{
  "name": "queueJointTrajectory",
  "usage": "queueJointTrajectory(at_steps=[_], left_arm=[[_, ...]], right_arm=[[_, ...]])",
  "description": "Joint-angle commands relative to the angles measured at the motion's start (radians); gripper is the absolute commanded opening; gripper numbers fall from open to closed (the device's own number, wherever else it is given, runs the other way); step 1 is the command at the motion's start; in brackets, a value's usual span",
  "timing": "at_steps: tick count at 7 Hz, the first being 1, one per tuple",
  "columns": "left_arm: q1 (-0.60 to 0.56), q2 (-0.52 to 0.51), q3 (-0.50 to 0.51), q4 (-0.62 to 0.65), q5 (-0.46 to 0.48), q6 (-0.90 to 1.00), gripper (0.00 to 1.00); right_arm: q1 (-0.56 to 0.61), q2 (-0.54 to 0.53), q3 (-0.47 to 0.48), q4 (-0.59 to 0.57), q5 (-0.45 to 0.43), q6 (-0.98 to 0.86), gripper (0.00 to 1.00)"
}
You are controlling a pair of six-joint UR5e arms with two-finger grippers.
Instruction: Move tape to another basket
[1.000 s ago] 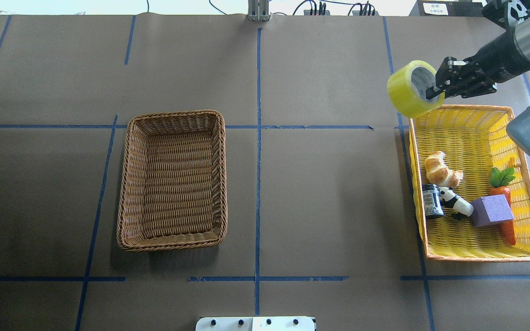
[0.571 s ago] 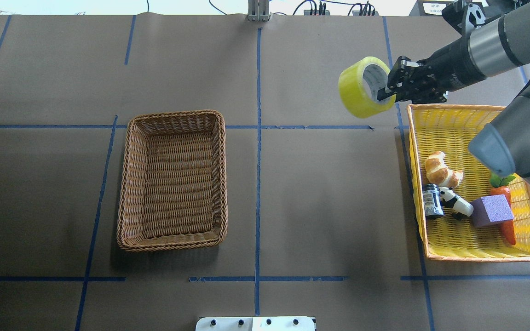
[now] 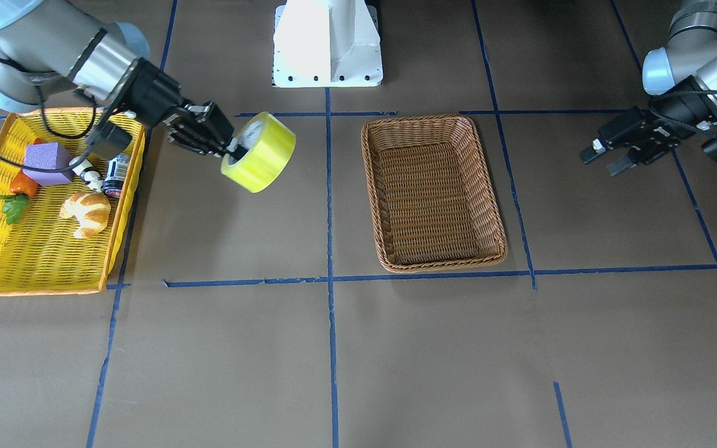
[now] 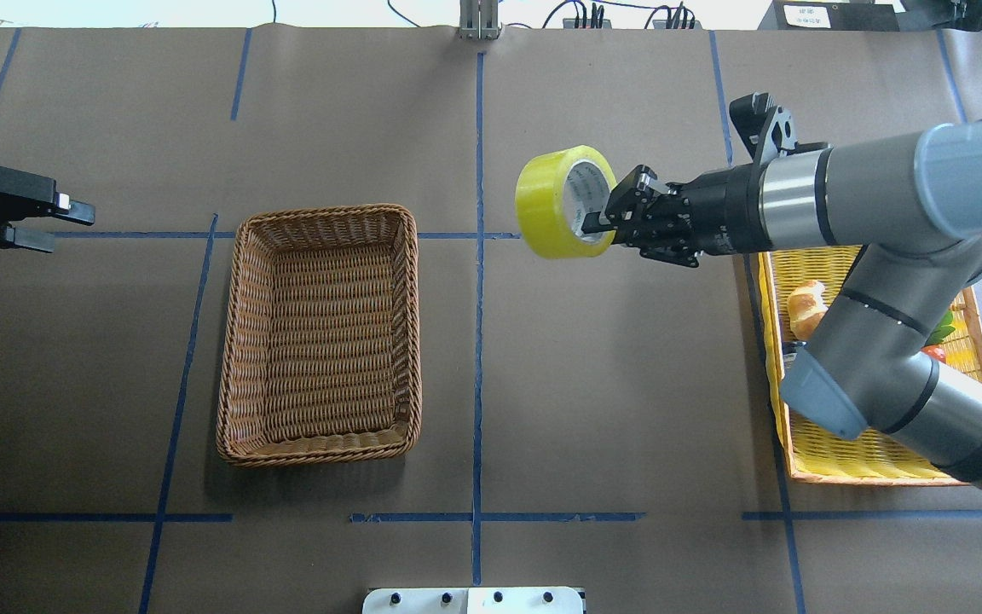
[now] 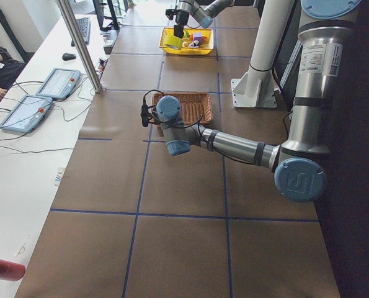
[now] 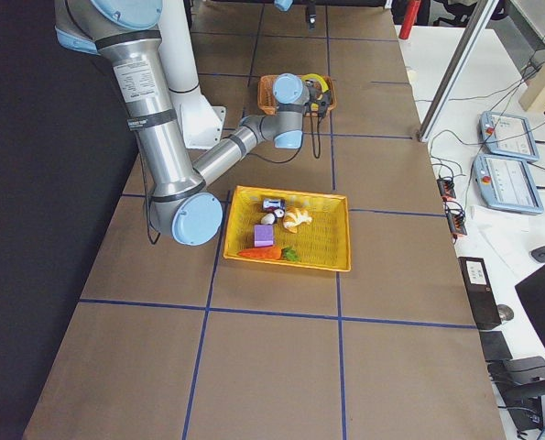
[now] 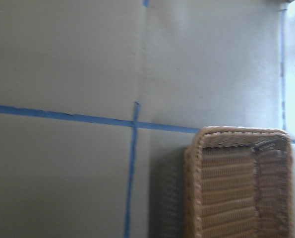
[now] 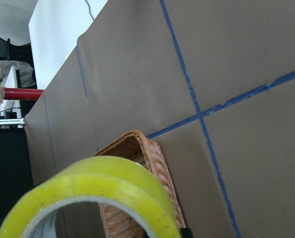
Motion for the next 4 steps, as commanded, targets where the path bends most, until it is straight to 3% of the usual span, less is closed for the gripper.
queueJointTrajectory(at_steps=[1, 3, 4], left_arm=[[0.06, -0.026, -0.002, -0.262, 0.042, -0.316, 1.0], [0.167, -0.053, -0.008, -0.499, 0.185, -0.542, 1.0], [0.189, -0.087, -0.044, -0.514, 0.192, -0.624, 1.0]], right_arm=[[-0.081, -0.001, -0.002, 0.15, -0.07, 0.084, 0.01], [-0.124, 0.0, -0.002, 0.251, -0.069, 0.093, 0.01], [-0.154, -0.001, -0.005, 0.299, -0.07, 0.09, 0.01]])
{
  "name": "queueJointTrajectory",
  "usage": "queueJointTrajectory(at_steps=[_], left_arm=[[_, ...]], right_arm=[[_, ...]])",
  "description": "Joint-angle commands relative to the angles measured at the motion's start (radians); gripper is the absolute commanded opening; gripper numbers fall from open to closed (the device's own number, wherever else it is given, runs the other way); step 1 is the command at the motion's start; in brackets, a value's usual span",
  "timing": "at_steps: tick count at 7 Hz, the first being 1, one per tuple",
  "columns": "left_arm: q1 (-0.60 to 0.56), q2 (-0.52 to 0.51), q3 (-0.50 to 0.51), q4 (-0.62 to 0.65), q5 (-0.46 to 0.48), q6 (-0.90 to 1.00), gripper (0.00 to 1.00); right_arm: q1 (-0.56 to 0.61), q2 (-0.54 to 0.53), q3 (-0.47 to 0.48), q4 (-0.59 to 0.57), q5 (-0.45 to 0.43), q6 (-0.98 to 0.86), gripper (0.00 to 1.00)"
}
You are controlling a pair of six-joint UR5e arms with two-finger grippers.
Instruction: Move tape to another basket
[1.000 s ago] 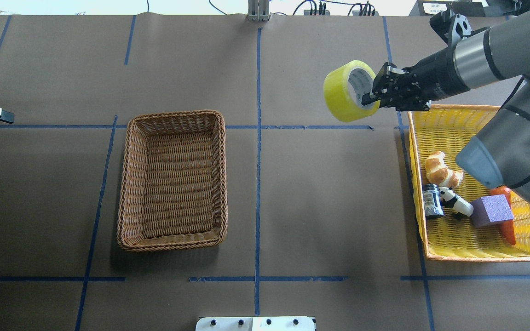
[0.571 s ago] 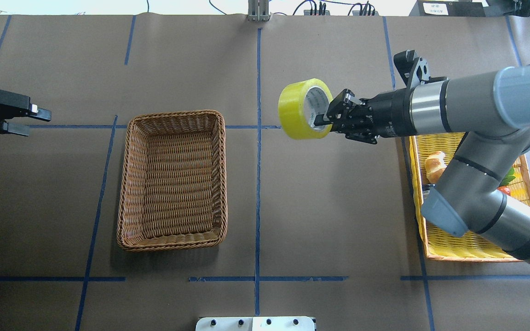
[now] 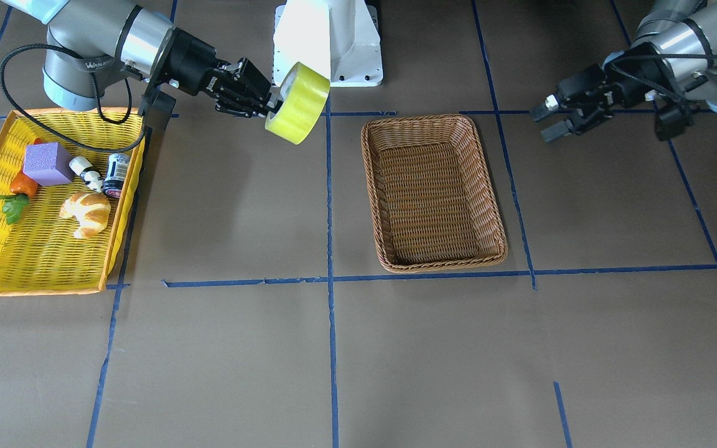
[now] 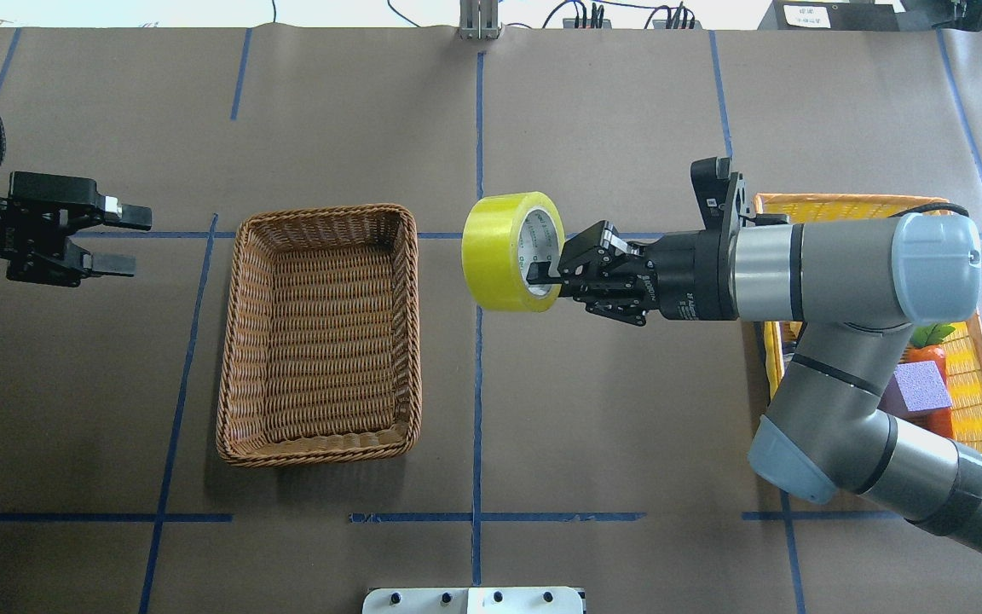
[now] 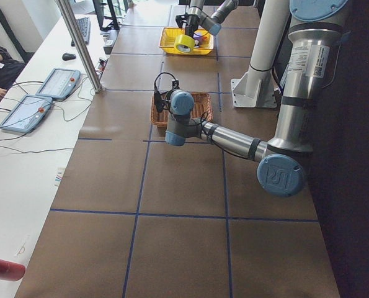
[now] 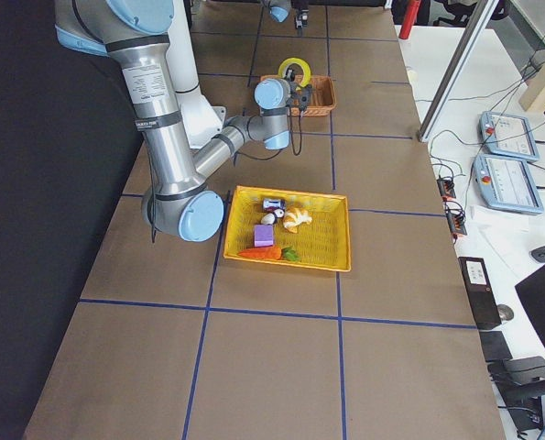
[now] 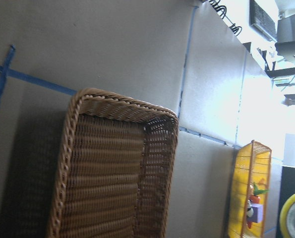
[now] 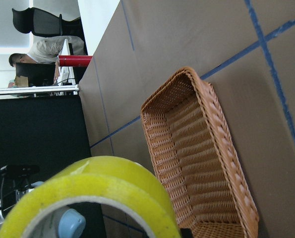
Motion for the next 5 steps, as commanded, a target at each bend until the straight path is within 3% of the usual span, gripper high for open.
queueJointTrajectory(at_steps=[1, 4, 5], left_arm=[[0.076, -0.088, -0.053, -0.065, 0.059, -0.191, 1.0], [0.253, -0.138, -0.165, -0.074, 0.248, -0.269, 1.0], [0.333, -0.158, -0.176, -0.089, 0.367, -0.269, 1.0]], right_arm=[[-0.043, 0.002, -0.004, 0.11, -0.003, 0.001, 0.0], [-0.111, 0.042, -0.006, 0.141, 0.0, 0.0, 0.0], [-0.12, 0.045, 0.007, 0.142, 0.0, 0.0, 0.01]])
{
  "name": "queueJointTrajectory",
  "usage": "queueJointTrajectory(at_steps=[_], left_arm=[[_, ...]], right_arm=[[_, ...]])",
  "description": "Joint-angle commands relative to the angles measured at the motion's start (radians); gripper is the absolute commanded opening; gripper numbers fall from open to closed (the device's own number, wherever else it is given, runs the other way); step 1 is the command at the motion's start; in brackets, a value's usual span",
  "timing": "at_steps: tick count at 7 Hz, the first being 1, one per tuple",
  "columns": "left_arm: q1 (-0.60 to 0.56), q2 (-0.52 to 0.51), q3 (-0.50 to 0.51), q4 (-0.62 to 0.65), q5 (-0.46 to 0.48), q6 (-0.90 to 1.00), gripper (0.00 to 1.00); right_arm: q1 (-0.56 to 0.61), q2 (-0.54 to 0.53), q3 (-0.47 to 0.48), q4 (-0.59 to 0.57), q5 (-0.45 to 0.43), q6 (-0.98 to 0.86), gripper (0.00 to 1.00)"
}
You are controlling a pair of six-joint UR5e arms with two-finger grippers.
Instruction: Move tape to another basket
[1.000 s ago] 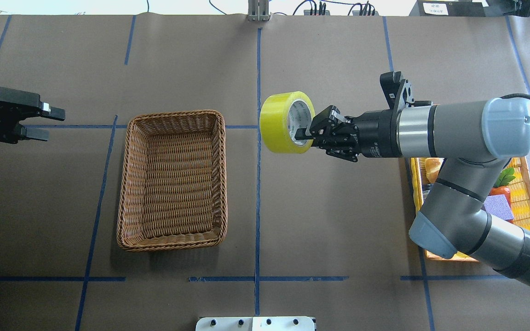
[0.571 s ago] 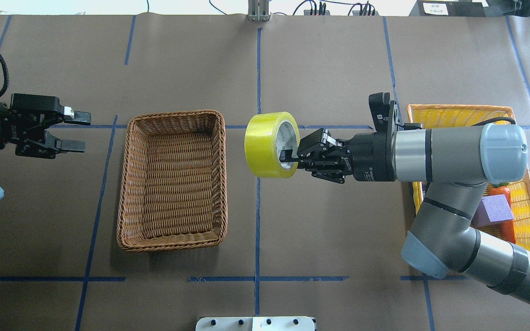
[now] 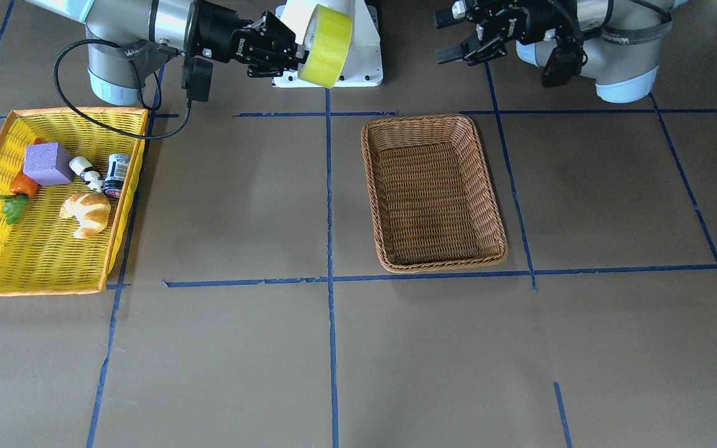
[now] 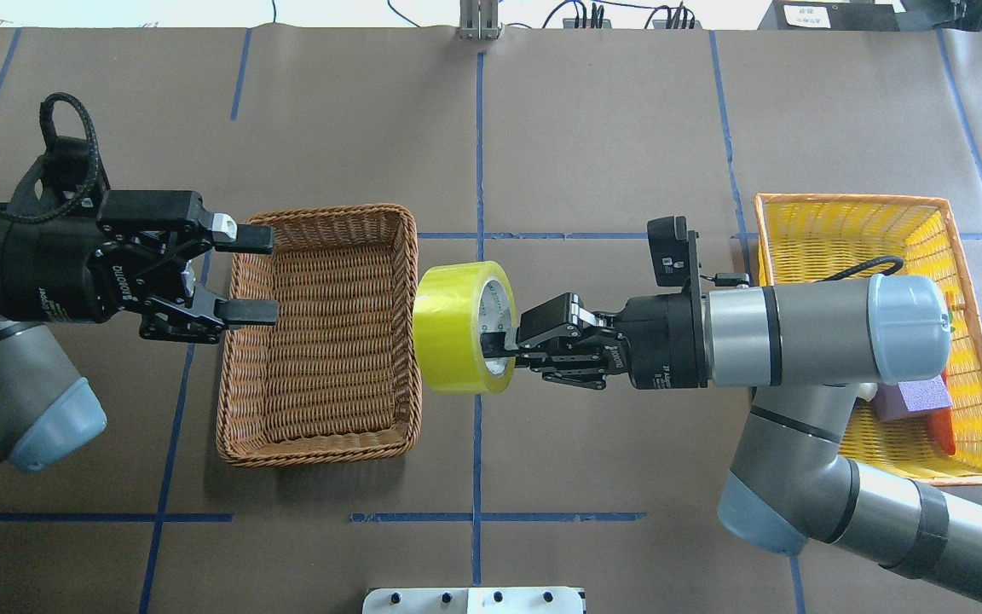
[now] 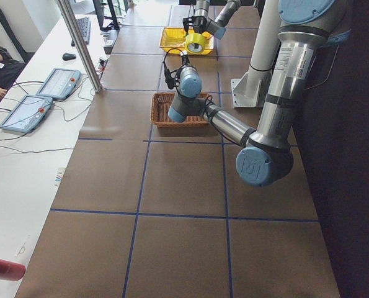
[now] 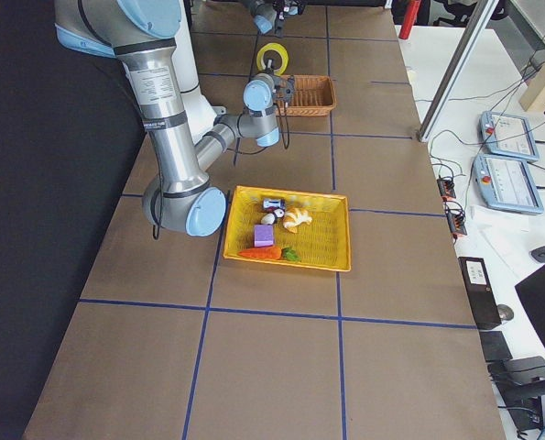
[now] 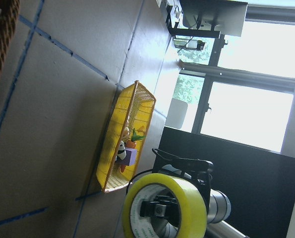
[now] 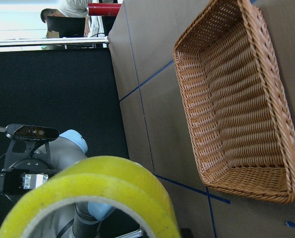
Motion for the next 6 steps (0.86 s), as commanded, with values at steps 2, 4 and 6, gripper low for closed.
queueJointTrajectory(at_steps=[2, 4, 6], left_arm=[[0.164, -0.03, -0.018, -0.06, 0.221, -0.005, 1.0], [0.225, -0.071, -0.009, -0.066, 0.285, -0.005, 1.0], [0.245, -0.084, -0.003, -0.075, 0.286, -0.005, 1.0]], right_arm=[[-0.018, 0.011, 0.026, 0.024, -0.002, 0.0, 0.01], [-0.034, 0.014, 0.025, 0.031, -0.002, 0.0, 0.01], [-0.066, 0.026, 0.02, 0.031, -0.008, -0.002, 0.01]])
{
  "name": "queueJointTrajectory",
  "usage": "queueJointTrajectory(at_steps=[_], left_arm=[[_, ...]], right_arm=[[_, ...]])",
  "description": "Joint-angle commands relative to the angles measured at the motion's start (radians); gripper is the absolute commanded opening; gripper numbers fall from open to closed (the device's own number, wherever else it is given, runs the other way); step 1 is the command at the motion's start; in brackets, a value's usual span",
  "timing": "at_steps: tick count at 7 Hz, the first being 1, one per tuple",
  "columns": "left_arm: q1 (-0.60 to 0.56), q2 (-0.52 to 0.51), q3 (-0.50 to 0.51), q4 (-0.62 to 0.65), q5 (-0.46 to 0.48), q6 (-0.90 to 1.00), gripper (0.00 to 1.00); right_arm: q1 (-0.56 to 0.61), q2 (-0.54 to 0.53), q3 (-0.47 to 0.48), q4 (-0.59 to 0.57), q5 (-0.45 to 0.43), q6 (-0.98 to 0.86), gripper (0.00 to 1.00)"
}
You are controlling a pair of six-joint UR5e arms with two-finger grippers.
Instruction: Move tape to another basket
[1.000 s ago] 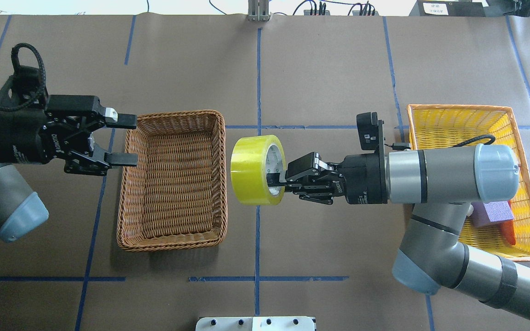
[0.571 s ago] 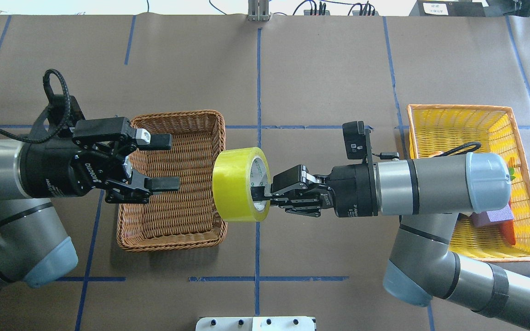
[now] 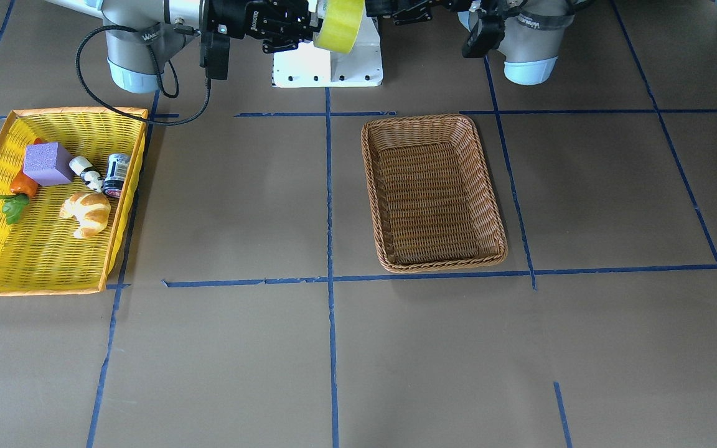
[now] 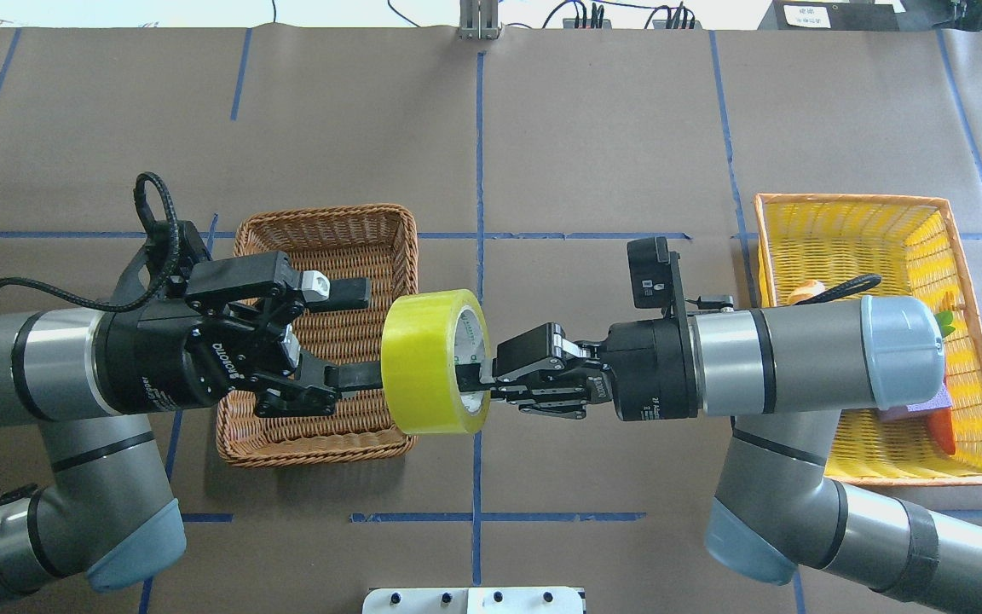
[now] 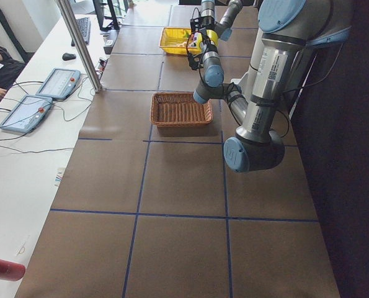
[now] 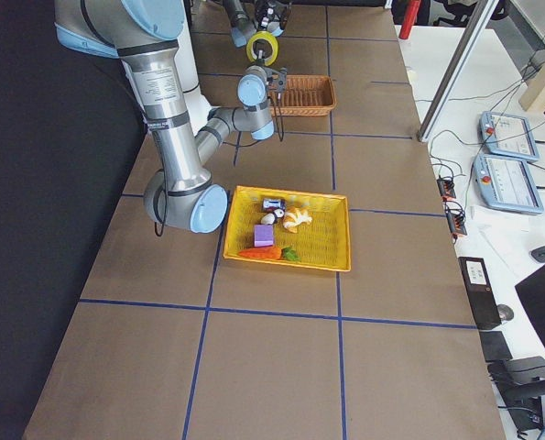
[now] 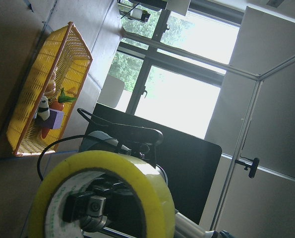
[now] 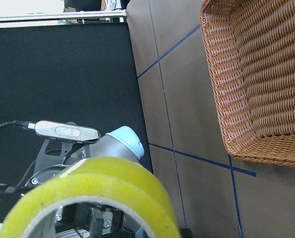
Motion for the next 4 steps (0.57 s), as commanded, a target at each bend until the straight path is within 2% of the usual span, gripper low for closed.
queueJointTrajectory(at_steps=[1, 3, 4], left_arm=[[0.014, -0.014, 0.01, -0.004, 0.005, 0.0, 1.0], [0.019, -0.016, 0.007, -0.004, 0.005, 0.0, 1.0], [0.02, -0.016, 0.006, -0.004, 0.005, 0.0, 0.96]], right_arm=[[-0.042, 0.007, -0.005, 0.0, -0.024, -0.001, 0.01], [-0.065, 0.009, -0.005, 0.0, -0.039, -0.003, 0.01], [-0.069, 0.012, -0.005, 0.0, -0.042, -0.001, 0.02]])
